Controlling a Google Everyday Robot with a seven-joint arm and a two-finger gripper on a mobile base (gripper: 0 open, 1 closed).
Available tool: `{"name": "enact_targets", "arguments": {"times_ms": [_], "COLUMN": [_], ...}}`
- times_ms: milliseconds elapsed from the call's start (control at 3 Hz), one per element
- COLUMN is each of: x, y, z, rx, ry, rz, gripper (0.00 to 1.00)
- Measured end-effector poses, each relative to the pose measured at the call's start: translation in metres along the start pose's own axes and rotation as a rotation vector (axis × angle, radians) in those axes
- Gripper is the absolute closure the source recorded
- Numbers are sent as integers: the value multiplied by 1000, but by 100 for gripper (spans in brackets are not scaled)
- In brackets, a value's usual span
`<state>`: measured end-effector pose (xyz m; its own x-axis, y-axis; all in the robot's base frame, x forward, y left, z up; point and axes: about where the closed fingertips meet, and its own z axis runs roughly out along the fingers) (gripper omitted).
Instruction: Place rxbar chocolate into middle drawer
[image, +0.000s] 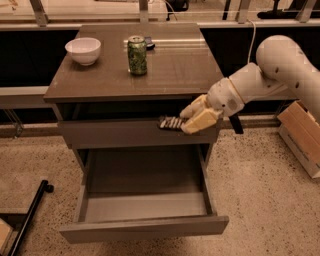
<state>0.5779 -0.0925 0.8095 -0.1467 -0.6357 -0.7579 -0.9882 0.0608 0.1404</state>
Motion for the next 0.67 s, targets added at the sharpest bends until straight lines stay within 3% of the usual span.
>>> {"name": "enact_targets", "arguments": {"times_ms": [333,667], "x": [58,60], "y": [28,30], "z": [28,31], "rx": [-159,-171], "ry": [37,38], "rz": [25,27], "gripper": [100,100]}}
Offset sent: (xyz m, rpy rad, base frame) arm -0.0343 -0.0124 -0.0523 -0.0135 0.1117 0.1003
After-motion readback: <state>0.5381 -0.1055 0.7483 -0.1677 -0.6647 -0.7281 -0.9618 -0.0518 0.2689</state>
